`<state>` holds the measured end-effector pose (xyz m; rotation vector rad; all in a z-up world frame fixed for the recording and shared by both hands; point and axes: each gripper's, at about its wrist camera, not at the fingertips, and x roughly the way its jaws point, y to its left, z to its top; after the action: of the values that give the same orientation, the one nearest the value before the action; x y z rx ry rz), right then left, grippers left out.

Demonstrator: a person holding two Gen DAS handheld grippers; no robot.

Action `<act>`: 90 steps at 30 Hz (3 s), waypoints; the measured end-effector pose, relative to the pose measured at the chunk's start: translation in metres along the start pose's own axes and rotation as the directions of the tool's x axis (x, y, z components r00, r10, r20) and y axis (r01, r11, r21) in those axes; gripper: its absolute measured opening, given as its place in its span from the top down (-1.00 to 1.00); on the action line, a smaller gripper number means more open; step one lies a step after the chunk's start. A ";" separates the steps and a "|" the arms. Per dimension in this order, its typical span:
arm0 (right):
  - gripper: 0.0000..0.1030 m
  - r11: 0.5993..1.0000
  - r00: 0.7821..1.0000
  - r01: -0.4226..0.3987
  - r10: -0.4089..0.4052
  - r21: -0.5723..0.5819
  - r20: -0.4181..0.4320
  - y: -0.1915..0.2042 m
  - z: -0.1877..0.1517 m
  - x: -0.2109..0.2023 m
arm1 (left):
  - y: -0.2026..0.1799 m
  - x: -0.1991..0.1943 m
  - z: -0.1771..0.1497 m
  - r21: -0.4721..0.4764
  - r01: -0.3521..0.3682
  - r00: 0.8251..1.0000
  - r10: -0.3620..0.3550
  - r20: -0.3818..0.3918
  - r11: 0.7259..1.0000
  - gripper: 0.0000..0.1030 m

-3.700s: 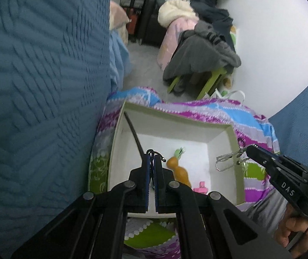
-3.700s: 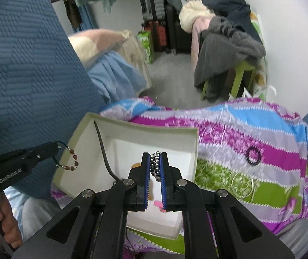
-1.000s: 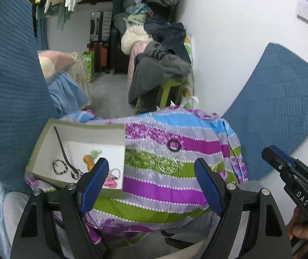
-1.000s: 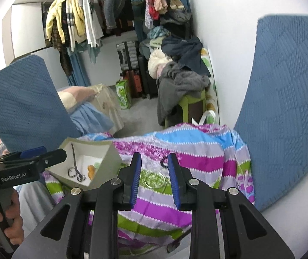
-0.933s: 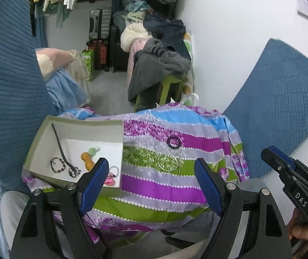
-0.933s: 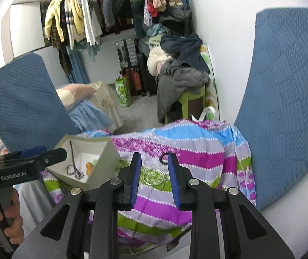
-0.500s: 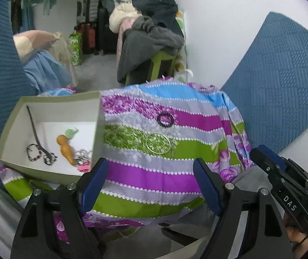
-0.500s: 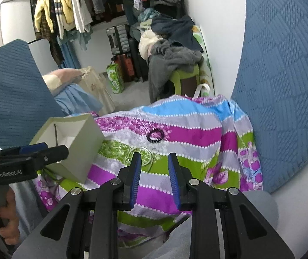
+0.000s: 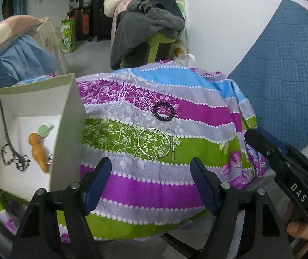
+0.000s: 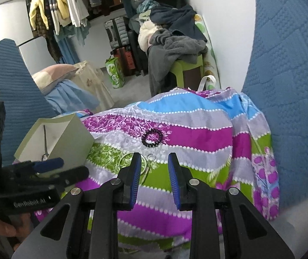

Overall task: Organize jewelry
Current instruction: 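Grasp the silver hoop earring with the left tool while the right grasps the black bead bracelet, then carry the silver hoop and black bead bracelet into the white box and release them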

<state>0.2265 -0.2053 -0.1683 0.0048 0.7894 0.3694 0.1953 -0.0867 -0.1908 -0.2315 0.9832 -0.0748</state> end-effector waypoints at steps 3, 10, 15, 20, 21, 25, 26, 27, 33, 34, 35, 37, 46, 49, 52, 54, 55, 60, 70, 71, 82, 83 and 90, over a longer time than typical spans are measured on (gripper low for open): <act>0.54 1.000 1.000 0.004 -0.004 -0.023 -0.019 -0.002 0.007 0.019 | 0.003 0.019 0.002 -0.011 0.004 1.000 -0.004 -0.025 1.000 -0.41; 0.54 1.000 0.997 -0.019 0.018 -0.018 -0.077 -0.015 0.015 0.070 | 0.004 0.060 0.005 -0.010 0.022 0.997 -0.022 -0.073 1.000 -0.24; 0.54 0.999 0.992 -0.045 0.041 -0.029 -0.122 -0.020 0.018 0.105 | 0.006 0.084 0.007 0.000 0.012 0.996 -0.012 -0.090 1.000 -0.09; 0.54 0.996 0.984 -0.071 0.062 -0.051 -0.168 -0.021 0.022 0.137 | 0.005 0.105 0.009 0.008 -0.014 0.995 0.015 -0.097 1.000 0.05; 0.54 0.996 0.983 -0.075 0.064 -0.054 -0.175 -0.022 0.023 0.142 | 0.006 0.108 0.009 0.010 -0.022 0.995 0.023 -0.096 1.000 0.05; 0.54 0.994 0.977 -0.084 0.067 -0.077 -0.203 -0.021 0.023 0.163 | 0.009 0.119 0.013 0.014 -0.043 0.995 0.045 -0.094 0.999 0.19; 0.54 0.993 0.976 -0.084 0.065 -0.083 -0.207 -0.020 0.023 0.166 | 0.010 0.121 0.013 0.013 -0.052 0.994 0.053 -0.095 0.999 0.19; 0.54 0.993 0.975 -0.082 0.062 -0.089 -0.211 -0.020 0.022 0.171 | 0.010 0.123 0.014 0.015 -0.064 0.994 0.065 -0.091 0.998 0.23; 0.54 0.991 0.971 -0.079 0.052 -0.109 -0.233 -0.018 0.023 0.188 | 0.011 0.130 0.019 0.030 -0.069 0.994 0.071 -0.080 0.997 0.24; 0.54 0.991 0.969 -0.084 0.057 -0.104 -0.241 -0.019 0.024 0.191 | 0.011 0.131 0.019 0.034 -0.071 0.994 0.074 -0.078 0.997 0.26; 0.54 0.991 0.967 -0.090 0.063 -0.100 -0.246 -0.019 0.024 0.193 | 0.011 0.131 0.020 0.033 -0.071 0.995 0.073 -0.075 0.997 0.27; 0.55 0.990 0.968 -0.078 0.046 -0.119 -0.246 -0.018 0.023 0.196 | 0.012 0.132 0.021 0.030 -0.069 0.995 0.071 -0.070 0.997 0.28; 0.62 0.985 0.974 -0.032 -0.008 -0.170 -0.227 -0.011 0.022 0.201 | 0.004 0.140 0.027 0.086 -0.099 0.994 0.103 -0.046 0.991 0.52; 0.80 0.984 0.974 -0.018 -0.023 -0.178 -0.224 -0.010 0.022 0.202 | -0.001 0.144 0.026 0.097 -0.100 0.993 0.105 -0.047 0.990 0.84; 0.84 0.985 0.974 -0.018 -0.022 -0.172 -0.227 -0.012 0.022 0.202 | -0.004 0.147 0.026 0.098 -0.099 0.993 0.104 -0.048 0.990 0.88; 0.85 0.984 0.973 -0.016 -0.025 -0.178 -0.228 -0.012 0.021 0.201 | -0.004 0.148 0.027 0.092 -0.096 0.994 0.101 -0.050 0.991 0.89; 0.86 0.984 0.973 -0.017 -0.025 -0.180 -0.230 -0.012 0.021 0.200 | -0.003 0.148 0.027 0.089 -0.094 0.994 0.099 -0.051 0.992 0.91; 0.86 0.985 0.972 -0.024 -0.016 -0.168 -0.236 -0.012 0.021 0.197 | 0.001 0.148 0.027 0.059 -0.083 0.995 0.086 -0.059 0.995 0.95; 0.86 0.989 0.983 -0.002 -0.025 -0.150 -0.182 -0.011 0.030 0.171 | 0.008 0.130 0.026 0.018 -0.057 0.997 0.058 -0.059 0.998 0.98; 0.86 0.990 0.983 0.002 -0.028 -0.143 -0.181 -0.012 0.030 0.169 | 0.008 0.126 0.026 0.019 -0.059 0.997 0.059 -0.053 0.998 0.98; 0.86 0.998 0.981 0.034 -0.041 -0.044 -0.191 -0.018 0.010 0.126 | 0.007 0.086 0.021 0.037 -0.053 0.999 0.054 -0.003 0.998 0.99; 0.86 0.999 0.981 0.038 -0.044 -0.036 -0.189 -0.017 0.007 0.119 | 0.006 0.081 0.019 0.039 -0.049 0.999 0.049 0.002 0.998 0.99; 0.86 0.997 0.979 0.076 -0.069 0.030 -0.193 -0.016 -0.009 0.081 | 0.005 0.055 0.012 0.044 -0.040 0.999 0.040 0.017 0.998 1.00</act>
<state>0.2778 -0.1950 -0.2329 -0.0247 0.9849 0.2884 0.2356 -0.0896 -0.2307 -0.1713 0.9683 -0.0581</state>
